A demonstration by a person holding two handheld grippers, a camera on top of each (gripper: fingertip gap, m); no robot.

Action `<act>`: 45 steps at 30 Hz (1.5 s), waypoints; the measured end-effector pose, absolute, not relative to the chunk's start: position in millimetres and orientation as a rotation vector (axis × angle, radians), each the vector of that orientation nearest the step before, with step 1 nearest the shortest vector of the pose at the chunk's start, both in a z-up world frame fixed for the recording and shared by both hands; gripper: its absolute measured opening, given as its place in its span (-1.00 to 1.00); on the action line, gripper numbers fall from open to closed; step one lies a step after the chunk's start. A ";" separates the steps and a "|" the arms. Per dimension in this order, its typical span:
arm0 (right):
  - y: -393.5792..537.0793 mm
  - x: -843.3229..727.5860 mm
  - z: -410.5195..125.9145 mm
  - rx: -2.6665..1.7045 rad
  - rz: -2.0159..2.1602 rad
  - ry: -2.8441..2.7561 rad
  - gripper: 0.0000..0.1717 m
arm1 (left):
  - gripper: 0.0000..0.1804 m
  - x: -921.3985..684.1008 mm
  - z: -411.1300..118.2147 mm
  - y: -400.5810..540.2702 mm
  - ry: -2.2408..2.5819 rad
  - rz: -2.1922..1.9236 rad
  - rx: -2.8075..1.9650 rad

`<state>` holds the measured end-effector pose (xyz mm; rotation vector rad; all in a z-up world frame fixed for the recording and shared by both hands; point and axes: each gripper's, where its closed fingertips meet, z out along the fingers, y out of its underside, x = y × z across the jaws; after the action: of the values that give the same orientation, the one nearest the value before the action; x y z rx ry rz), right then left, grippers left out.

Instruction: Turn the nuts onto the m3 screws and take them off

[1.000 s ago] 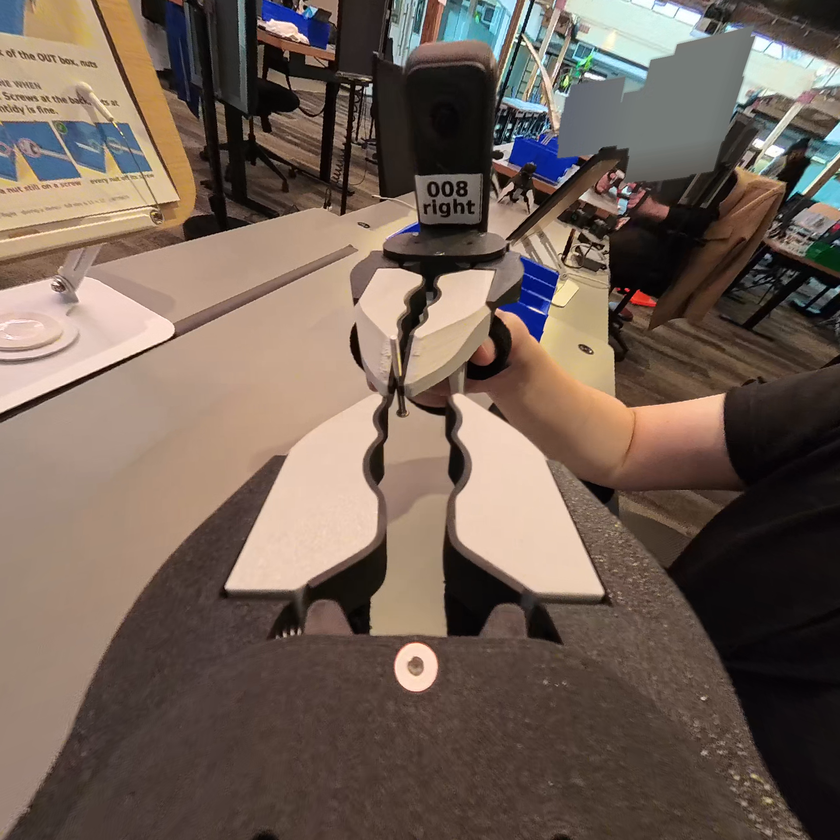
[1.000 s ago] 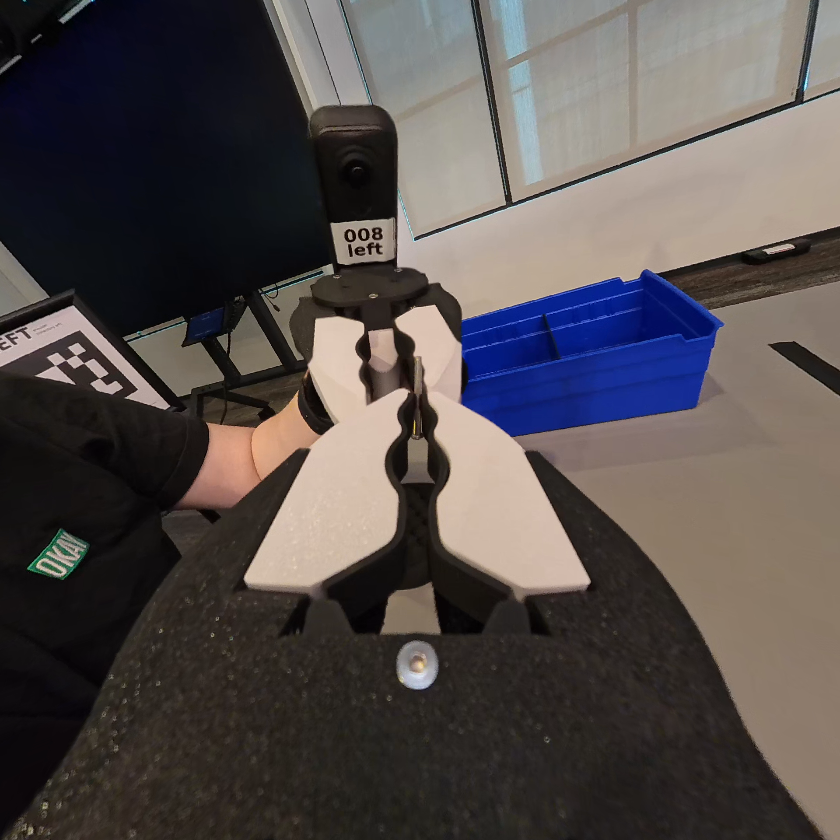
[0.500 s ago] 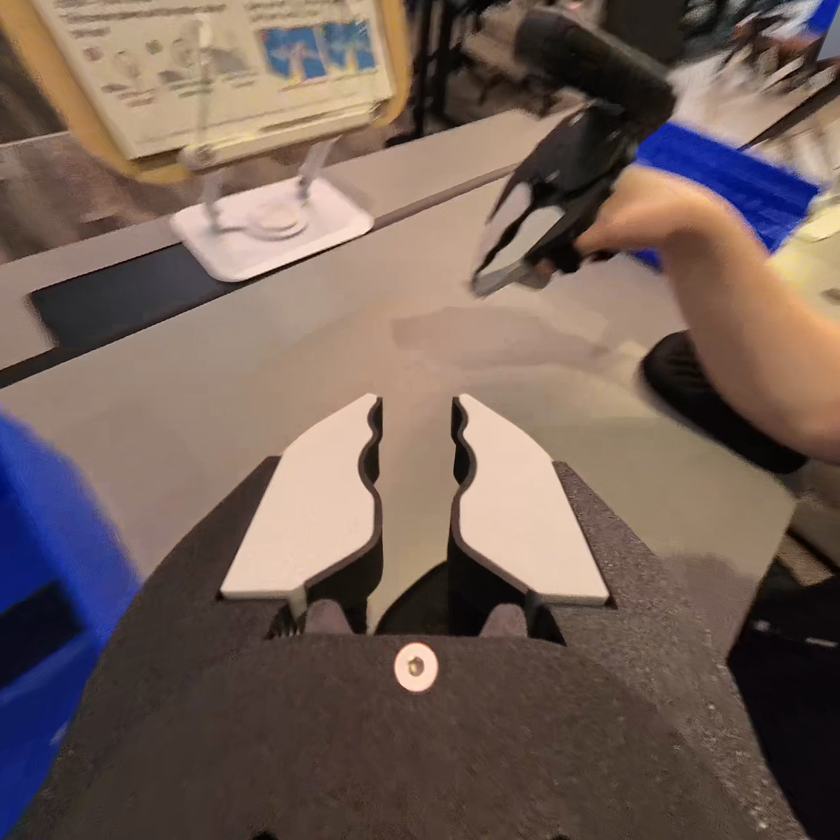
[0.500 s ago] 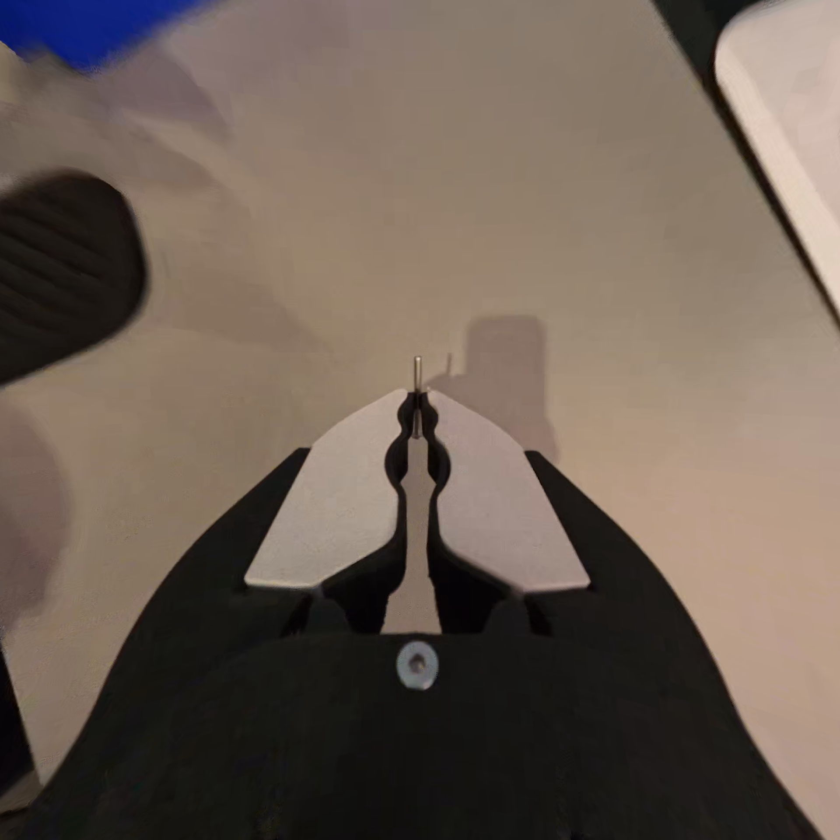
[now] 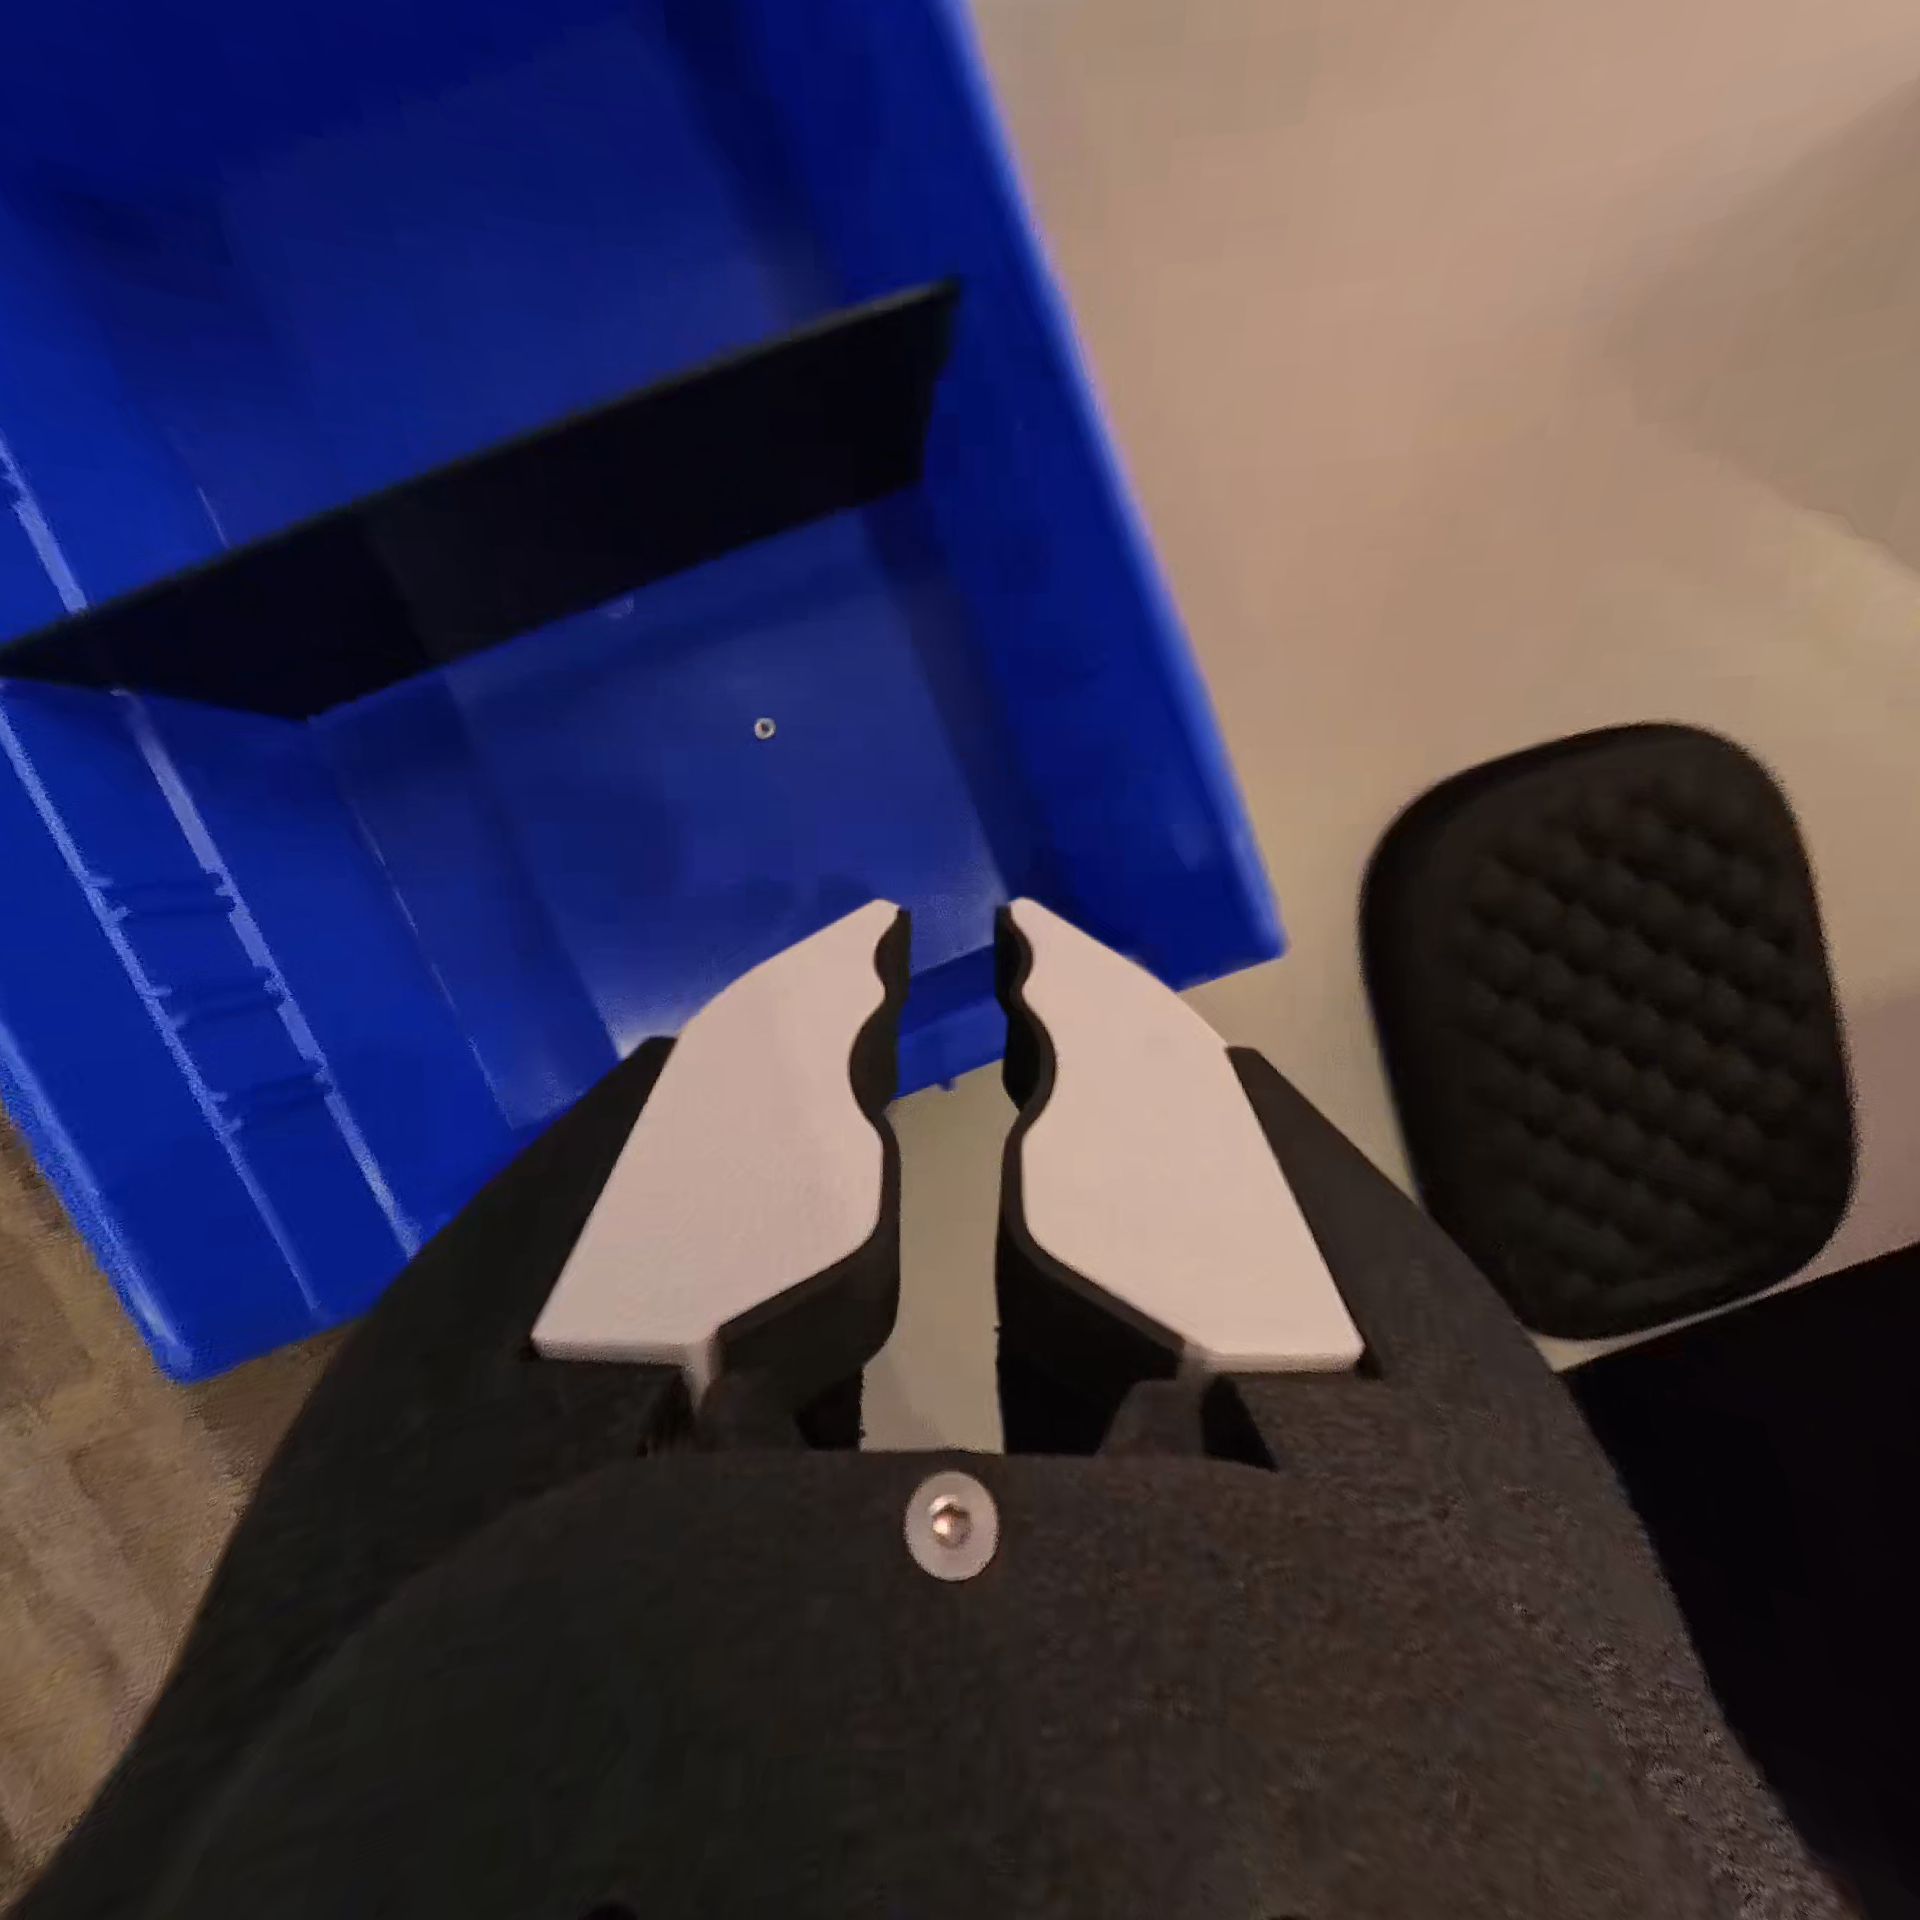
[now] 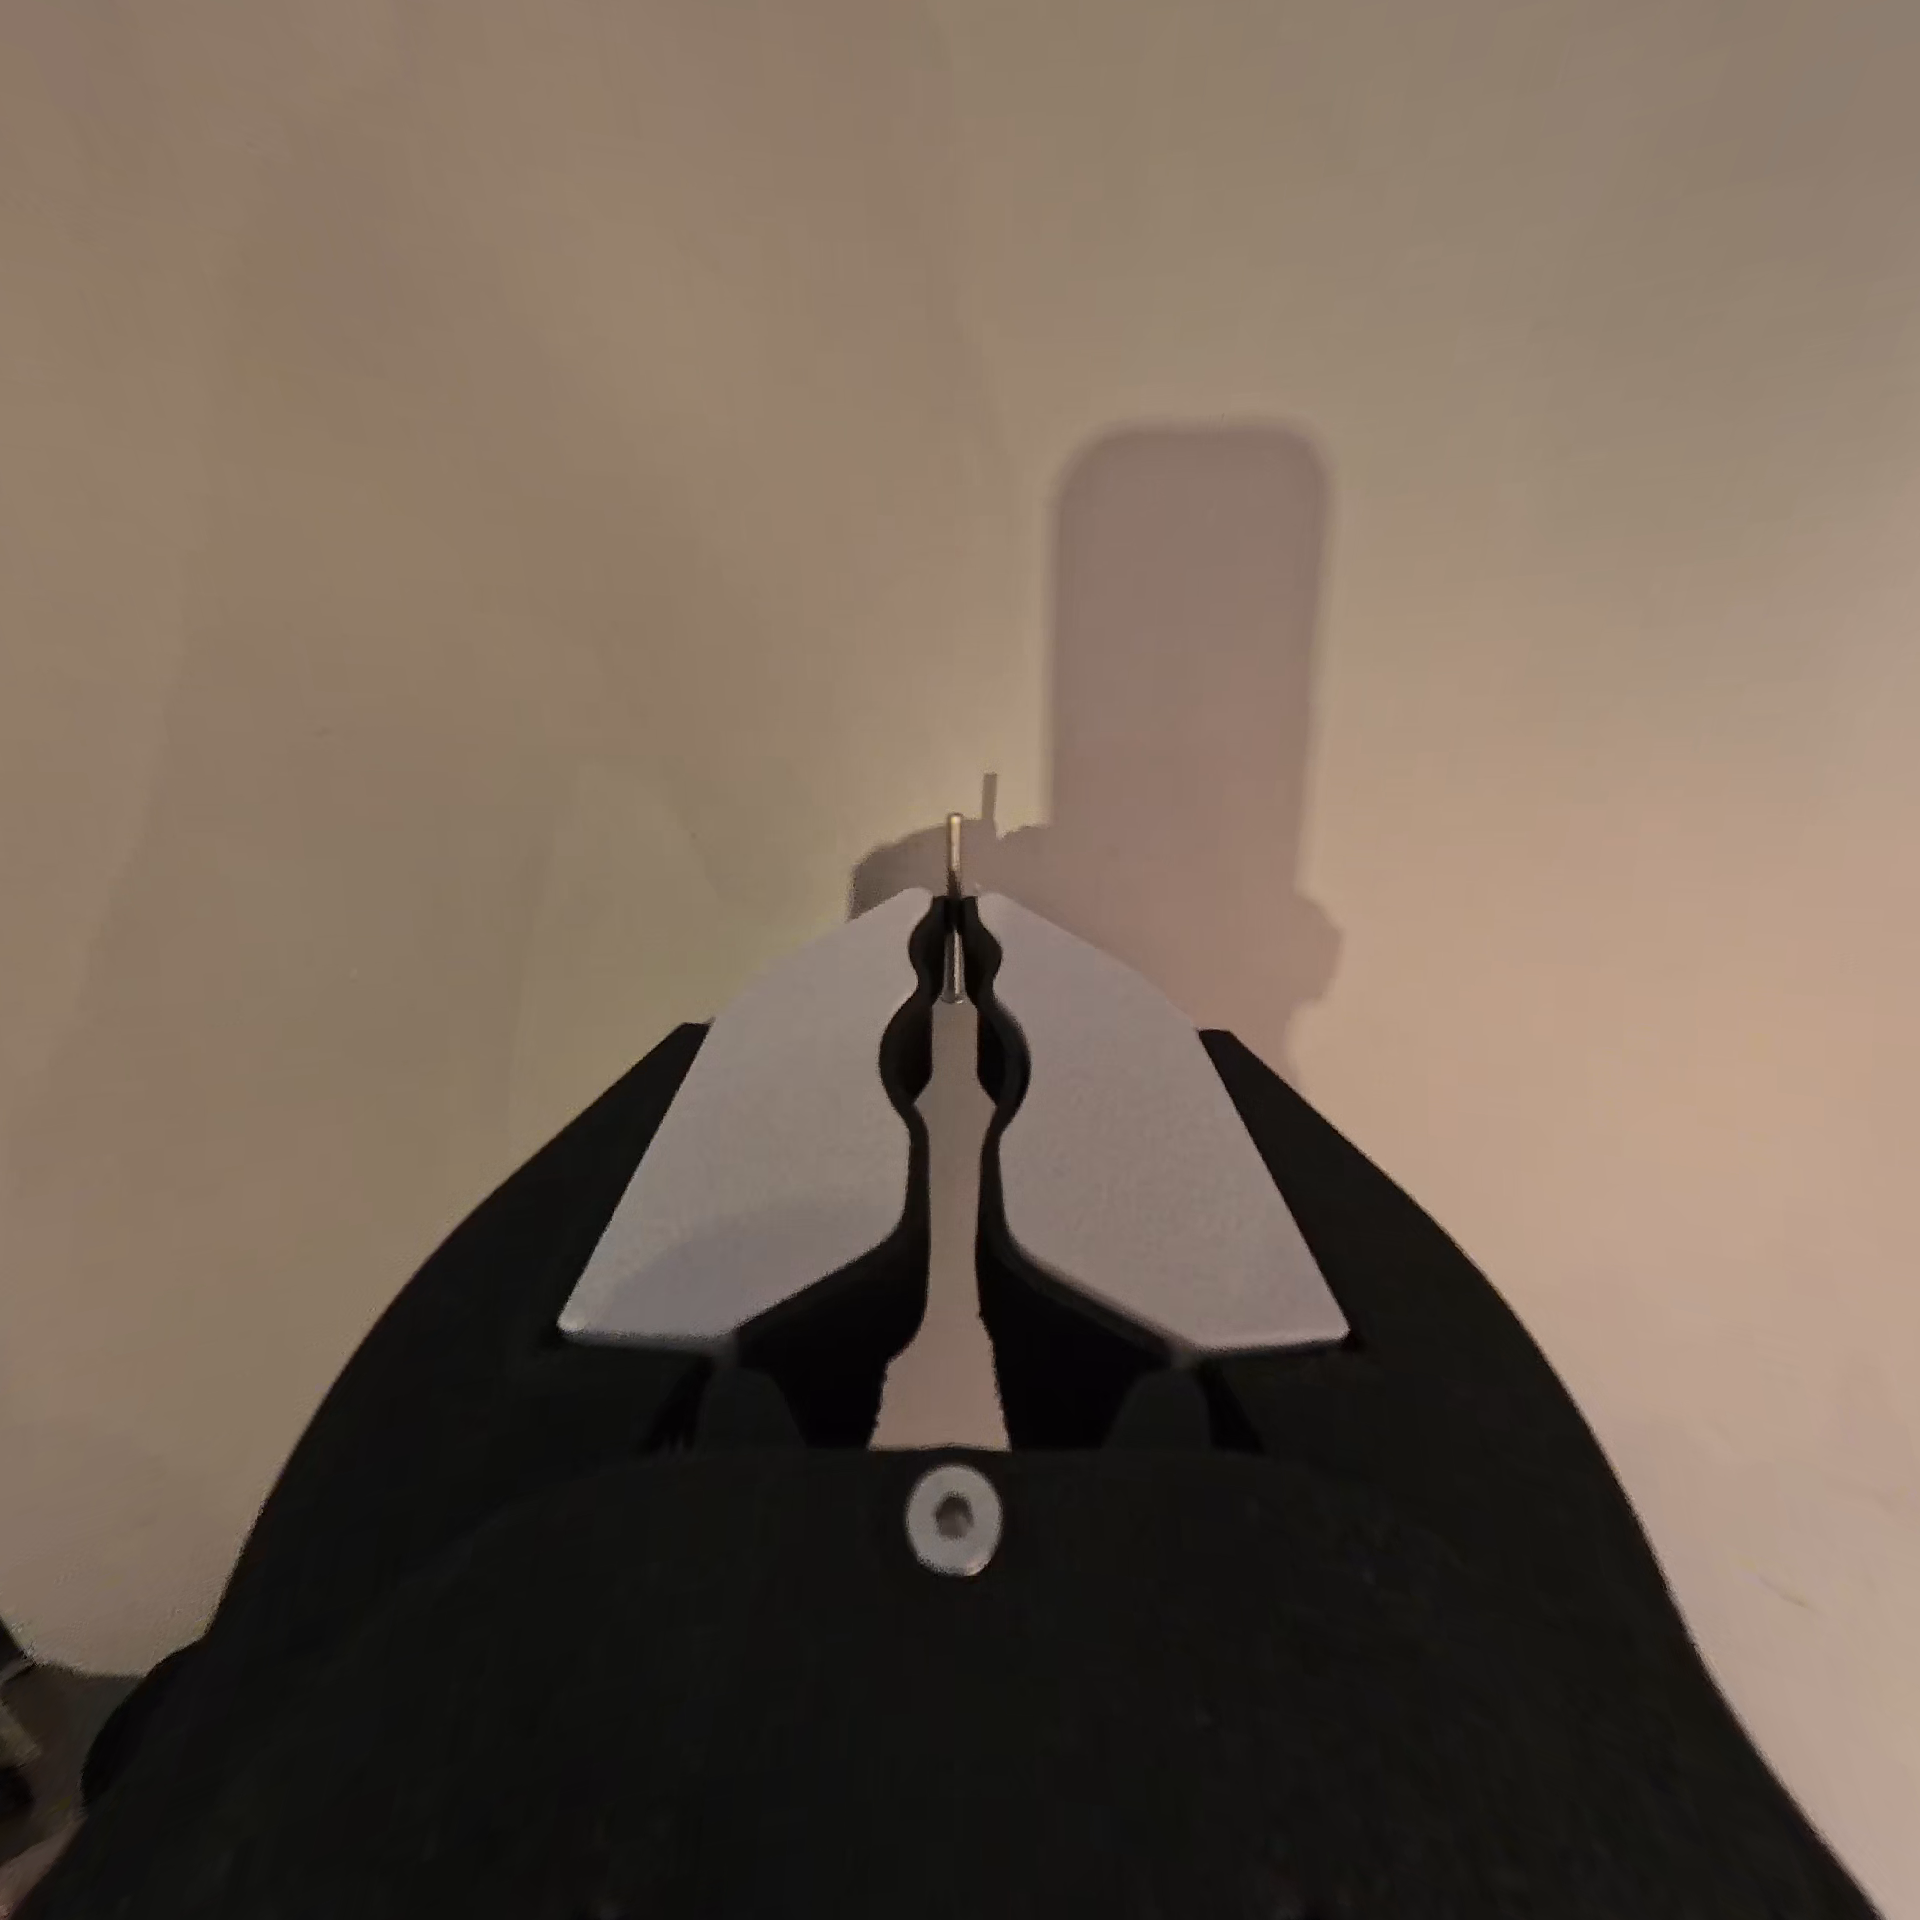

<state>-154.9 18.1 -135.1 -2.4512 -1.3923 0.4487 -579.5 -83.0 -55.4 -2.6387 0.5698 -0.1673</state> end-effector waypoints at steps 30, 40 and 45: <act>13.9 -149.4 -137.8 -2.494 0.432 -1.397 -0.97 | -0.79 -603.9 -139.2 -19.6 1.220 -0.140 -2.563; 15.2 -148.2 -136.1 -2.490 0.437 -1.390 -0.97 | -0.84 -606.7 -144.5 -17.8 1.230 -0.149 -2.583; 15.6 -148.2 -134.6 -2.483 0.445 -1.385 -0.97 | -0.89 -605.8 -144.9 -20.4 1.238 -0.150 -2.583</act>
<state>-148.2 15.6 -134.6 -2.4828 -1.3846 0.4452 -605.8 -20.4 -144.9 -2.5825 1.2378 -0.1495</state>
